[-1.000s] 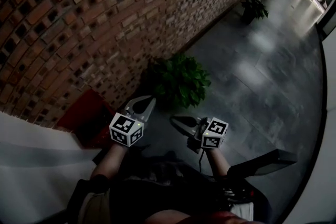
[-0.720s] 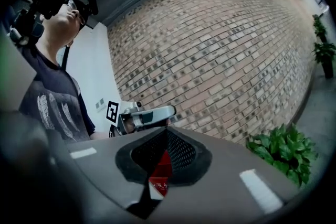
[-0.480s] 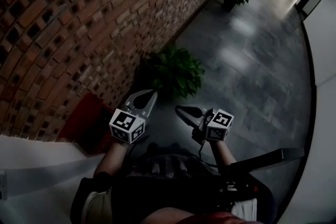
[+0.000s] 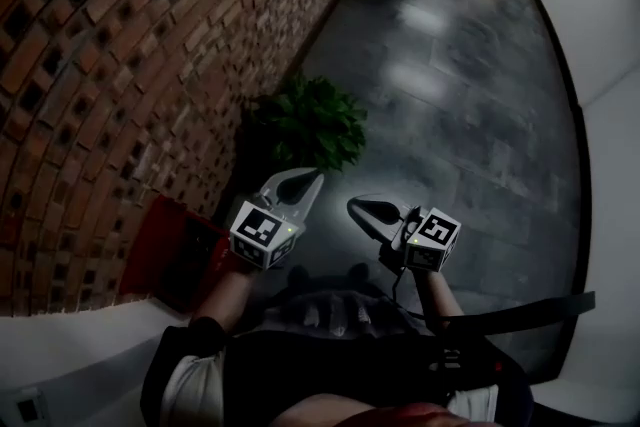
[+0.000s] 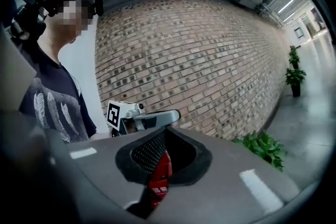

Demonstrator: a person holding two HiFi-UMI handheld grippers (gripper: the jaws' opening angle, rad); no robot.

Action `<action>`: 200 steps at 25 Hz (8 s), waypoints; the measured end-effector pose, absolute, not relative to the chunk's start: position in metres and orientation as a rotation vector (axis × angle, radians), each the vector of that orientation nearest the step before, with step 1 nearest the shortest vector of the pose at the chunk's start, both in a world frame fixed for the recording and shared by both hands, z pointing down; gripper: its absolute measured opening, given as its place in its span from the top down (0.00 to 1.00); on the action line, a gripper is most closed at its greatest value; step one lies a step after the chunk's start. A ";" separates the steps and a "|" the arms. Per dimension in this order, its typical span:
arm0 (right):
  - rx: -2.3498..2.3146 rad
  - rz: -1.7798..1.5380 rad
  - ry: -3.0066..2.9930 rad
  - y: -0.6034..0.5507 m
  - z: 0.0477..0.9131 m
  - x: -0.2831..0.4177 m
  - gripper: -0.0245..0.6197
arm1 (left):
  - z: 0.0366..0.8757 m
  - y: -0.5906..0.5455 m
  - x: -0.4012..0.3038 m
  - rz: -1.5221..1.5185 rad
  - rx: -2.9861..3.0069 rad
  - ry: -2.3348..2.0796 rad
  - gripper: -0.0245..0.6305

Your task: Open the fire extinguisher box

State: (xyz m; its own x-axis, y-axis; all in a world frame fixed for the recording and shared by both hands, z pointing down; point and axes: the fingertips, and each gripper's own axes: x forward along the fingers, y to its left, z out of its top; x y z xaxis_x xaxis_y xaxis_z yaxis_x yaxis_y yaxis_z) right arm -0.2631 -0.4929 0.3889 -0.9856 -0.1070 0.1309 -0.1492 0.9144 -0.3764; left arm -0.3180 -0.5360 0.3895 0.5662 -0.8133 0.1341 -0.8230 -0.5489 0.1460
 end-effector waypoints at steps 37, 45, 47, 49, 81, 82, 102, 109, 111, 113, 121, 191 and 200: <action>0.955 0.615 -3.162 -0.514 0.367 0.252 0.96 | 0.349 -0.571 0.162 0.250 2.924 -0.868 0.96; 0.985 0.579 -3.096 -0.542 0.371 0.264 0.96 | 0.352 -0.600 0.202 0.175 2.967 -0.637 0.96; 0.970 0.586 -3.086 -0.557 0.373 0.261 0.96 | 0.356 -0.614 0.205 0.136 2.951 -0.591 0.96; 0.960 0.596 -3.079 -0.578 0.374 0.254 0.96 | 0.361 -0.631 0.203 0.102 2.924 -0.559 0.96; -0.055 0.244 -2.936 -0.795 0.371 0.083 0.96 | 0.336 -0.845 0.152 -0.094 2.857 -0.721 0.96; -0.087 0.279 -2.954 -0.803 0.369 0.088 0.96 | 0.338 -0.853 0.156 -0.070 2.841 -0.724 0.96; -0.732 0.350 -2.890 -0.893 0.362 0.213 0.96 | 0.347 -0.969 0.272 -0.029 2.647 -0.990 0.96; -0.649 0.316 -2.989 -0.931 0.364 0.195 0.96 | 0.354 -1.007 0.253 0.125 2.732 -1.185 0.96; -0.574 0.377 -3.028 -0.953 0.360 0.189 0.96 | 0.351 -1.025 0.234 0.093 2.713 -1.316 0.96; -0.475 0.394 -3.036 -0.977 0.364 0.187 0.96 | 0.346 -1.042 0.204 0.026 2.644 -1.461 0.96; -0.320 0.397 -3.001 -1.036 0.369 0.146 0.96 | 0.345 -1.083 0.104 -0.156 2.538 -1.603 0.96; -1.059 0.947 -2.641 -1.433 0.407 -0.136 0.96 | 0.409 -1.417 -0.179 0.198 1.867 -2.138 0.96; -1.121 0.884 -2.569 -1.397 0.419 -0.163 0.96 | 0.410 -1.388 -0.208 0.146 1.820 -2.195 0.96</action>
